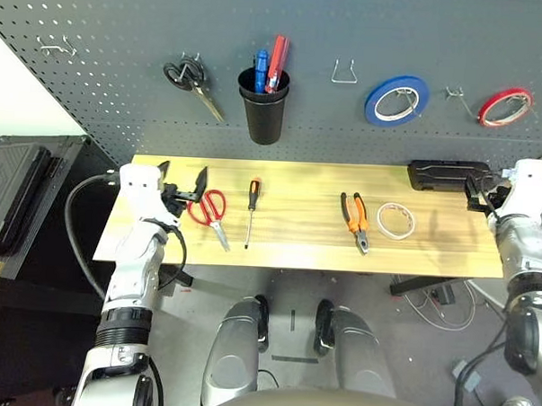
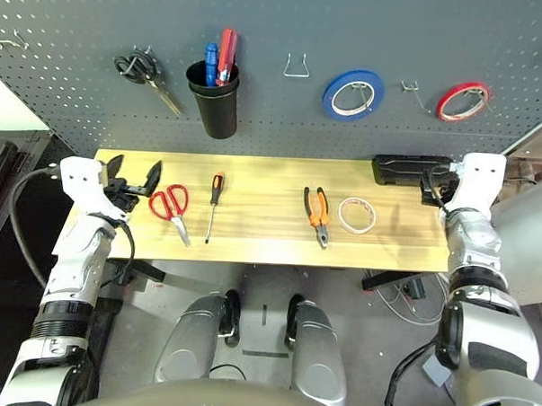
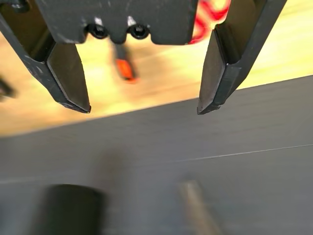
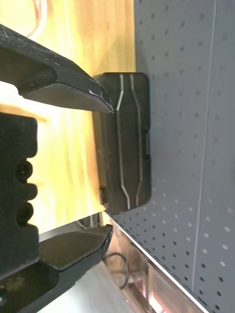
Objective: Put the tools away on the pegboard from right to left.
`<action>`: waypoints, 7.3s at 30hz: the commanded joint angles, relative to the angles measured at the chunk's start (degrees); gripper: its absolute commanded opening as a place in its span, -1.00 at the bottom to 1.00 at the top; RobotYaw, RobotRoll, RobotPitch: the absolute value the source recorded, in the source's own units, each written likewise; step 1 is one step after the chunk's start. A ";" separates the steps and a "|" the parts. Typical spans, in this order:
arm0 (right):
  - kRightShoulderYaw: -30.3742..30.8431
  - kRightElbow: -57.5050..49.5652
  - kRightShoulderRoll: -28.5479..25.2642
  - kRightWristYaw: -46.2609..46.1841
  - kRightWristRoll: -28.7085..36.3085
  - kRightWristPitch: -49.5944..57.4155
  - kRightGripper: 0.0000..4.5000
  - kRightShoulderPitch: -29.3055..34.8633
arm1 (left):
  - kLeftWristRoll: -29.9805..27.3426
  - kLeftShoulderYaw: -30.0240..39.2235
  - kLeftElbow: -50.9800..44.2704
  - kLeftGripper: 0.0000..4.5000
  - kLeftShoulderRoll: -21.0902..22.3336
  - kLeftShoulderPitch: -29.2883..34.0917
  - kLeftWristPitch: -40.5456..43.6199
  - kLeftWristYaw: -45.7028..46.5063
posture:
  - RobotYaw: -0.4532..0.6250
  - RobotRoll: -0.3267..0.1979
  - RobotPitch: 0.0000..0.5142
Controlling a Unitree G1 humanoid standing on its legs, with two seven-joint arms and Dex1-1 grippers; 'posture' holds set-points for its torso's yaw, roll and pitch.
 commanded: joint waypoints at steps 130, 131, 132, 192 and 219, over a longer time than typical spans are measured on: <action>24.31 10.15 -0.16 -17.77 -30.51 -24.50 -0.72 -19.18 | -11.04 -12.71 -29.35 1.00 7.58 -7.90 9.34 -20.80 | 0.27 0.25 -0.13; 24.12 10.17 0.20 -17.54 -30.21 -24.27 -0.58 -19.25 | -10.99 -12.71 -29.50 1.00 7.67 -7.85 9.45 -20.71 | 0.27 0.25 -0.12; 23.92 10.13 0.48 -17.29 -29.91 -24.30 -0.41 -19.15 | -10.95 -12.72 -29.65 1.00 7.77 -7.76 9.55 -20.61 | 0.28 0.25 -0.11; 15.02 -34.23 21.57 -12.13 -0.90 69.81 0.99 -3.56 | 15.95 -26.97 -16.27 1.00 16.44 -10.07 9.60 -25.62 | 0.25 0.25 0.24; 15.95 -6.34 22.54 -8.54 -5.55 53.74 0.16 -12.68 | 17.08 -26.98 -17.02 1.00 15.91 -9.68 11.20 -24.94 | 0.30 0.25 0.28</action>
